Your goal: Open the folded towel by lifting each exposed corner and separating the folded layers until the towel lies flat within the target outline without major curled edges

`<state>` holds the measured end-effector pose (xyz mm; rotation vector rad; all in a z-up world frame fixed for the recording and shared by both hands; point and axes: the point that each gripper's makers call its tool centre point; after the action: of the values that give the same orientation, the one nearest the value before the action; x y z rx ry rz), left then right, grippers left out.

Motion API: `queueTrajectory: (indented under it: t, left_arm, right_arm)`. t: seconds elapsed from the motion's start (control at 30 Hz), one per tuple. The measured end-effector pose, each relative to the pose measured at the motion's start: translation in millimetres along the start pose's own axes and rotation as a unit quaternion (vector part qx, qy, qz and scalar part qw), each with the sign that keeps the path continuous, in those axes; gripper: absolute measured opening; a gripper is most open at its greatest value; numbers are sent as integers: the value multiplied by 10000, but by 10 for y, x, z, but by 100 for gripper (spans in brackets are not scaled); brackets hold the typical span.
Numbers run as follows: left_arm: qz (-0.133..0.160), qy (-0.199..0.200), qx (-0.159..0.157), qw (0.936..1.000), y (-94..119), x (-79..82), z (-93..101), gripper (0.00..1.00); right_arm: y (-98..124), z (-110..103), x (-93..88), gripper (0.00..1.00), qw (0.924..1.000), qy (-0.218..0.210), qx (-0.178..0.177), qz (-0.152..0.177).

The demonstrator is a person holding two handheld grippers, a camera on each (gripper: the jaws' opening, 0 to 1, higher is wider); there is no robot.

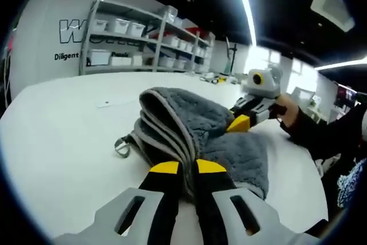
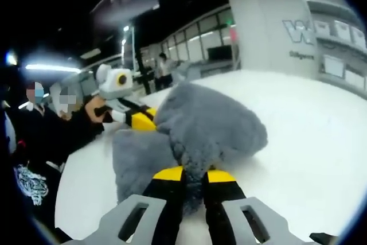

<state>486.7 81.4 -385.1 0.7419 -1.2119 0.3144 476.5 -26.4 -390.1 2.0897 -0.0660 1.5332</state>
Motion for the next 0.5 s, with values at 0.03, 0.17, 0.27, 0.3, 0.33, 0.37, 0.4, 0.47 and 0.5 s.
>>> queueTrajectory:
  t: [0.03,0.17,0.27,0.3,0.33,0.37,0.4,0.47,0.5]
  left_arm:
    - [3,4,-3,10000,2,-2,0,7]
    - [12,-66,6,10000,22,-14,27,7]
    - [5,-120,16,9999,54,-22,55,7]
    - [4,-129,18,9999,58,-28,61,7]
    - [14,-128,13,9999,61,-29,64,7]
    - [18,-132,-3,9999,62,-31,68,7]
    - [25,-114,-23,9999,64,-31,72,7]
    - [32,-129,-59,9999,70,-35,88,6]
    - [29,-161,-72,9998,76,-39,101,6]
  right_arm:
    - [1,-6,-1,7,10000,21,2,-8]
    - [7,-44,-10,7,9998,184,-3,-46]
    - [9,-75,-17,7,9995,316,70,-18]
    - [11,-82,-16,7,9994,349,79,-11]
    - [15,-85,-15,6,9994,350,70,-15]
    - [19,-91,-18,6,9994,337,40,-37]
    - [23,-96,-19,6,9995,316,28,-48]
    - [31,-116,-23,6,9995,305,1,-74]
    - [34,-117,-25,6,9995,305,-8,-80]
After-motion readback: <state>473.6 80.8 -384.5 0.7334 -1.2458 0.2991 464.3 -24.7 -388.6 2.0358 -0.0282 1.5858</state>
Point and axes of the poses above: the point that each gripper's makers call its tool centre point, and the gripper's own axes: y roughly backward along the fingers, z roughly to its right, x roughly out of its top, and after that the axes turned 6 degrees about x, right-handed
